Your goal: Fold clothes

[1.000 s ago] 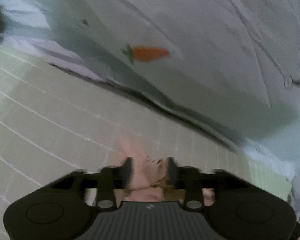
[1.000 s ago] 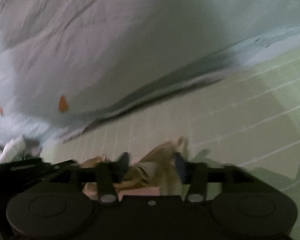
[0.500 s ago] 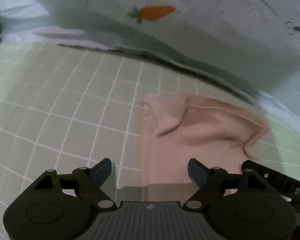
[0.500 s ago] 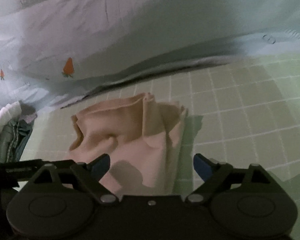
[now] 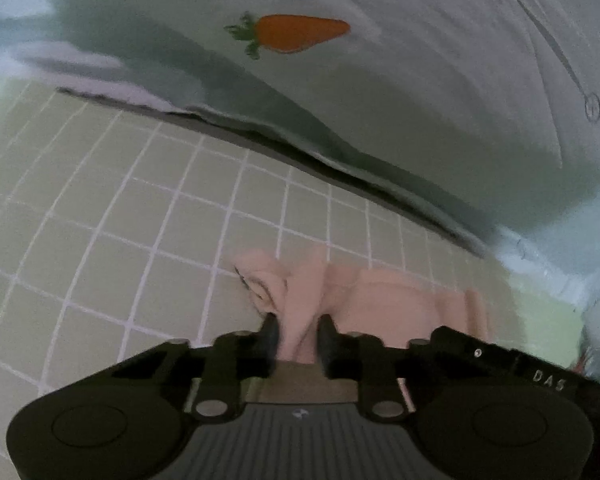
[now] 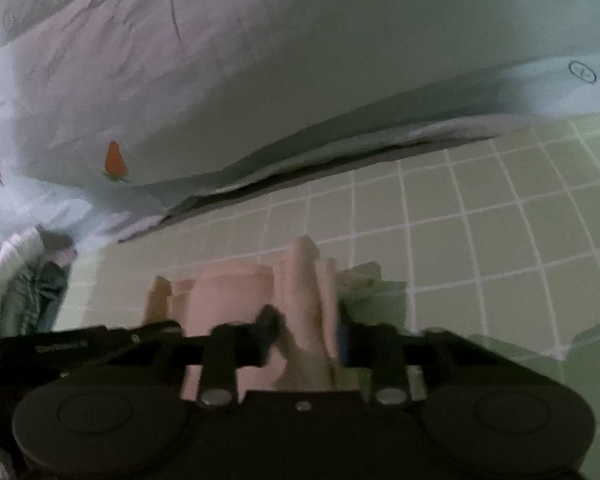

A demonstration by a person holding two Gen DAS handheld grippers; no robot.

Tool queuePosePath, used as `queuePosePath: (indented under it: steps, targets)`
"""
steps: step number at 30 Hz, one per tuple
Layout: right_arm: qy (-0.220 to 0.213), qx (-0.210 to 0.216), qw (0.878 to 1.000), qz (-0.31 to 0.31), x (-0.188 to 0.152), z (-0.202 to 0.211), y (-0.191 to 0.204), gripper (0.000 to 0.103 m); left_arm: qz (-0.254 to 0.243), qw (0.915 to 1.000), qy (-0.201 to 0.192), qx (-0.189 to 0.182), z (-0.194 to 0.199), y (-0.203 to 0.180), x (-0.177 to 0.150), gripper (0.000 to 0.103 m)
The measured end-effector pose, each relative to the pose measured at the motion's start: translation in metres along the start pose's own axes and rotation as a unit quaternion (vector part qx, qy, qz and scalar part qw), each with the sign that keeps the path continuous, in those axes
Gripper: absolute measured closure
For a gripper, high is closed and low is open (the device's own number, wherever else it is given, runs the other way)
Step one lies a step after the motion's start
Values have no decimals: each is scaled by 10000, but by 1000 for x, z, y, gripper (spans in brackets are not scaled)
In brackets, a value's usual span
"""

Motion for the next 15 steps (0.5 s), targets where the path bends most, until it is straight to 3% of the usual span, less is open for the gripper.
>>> queuePosePath:
  steps: [7, 15]
  targets:
    - [-496, 405, 9975, -288, -13, 49, 22, 85, 348, 9985, -280, -309, 56, -15, -13, 85]
    - [-967, 380, 9946, -3, -61, 144, 67, 85, 389, 9968, -590, -385, 155, -53, -71, 86]
Point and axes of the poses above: each gripper's, at about its wrist camera, not at the fingertips, and z roughly against the way its jaws point, y to its left, x to its top, the point moved 10 cm from there along -z, roughly the way its jaws point, and after that the axes turned 11 degrees about y, right-handed, at the moved point
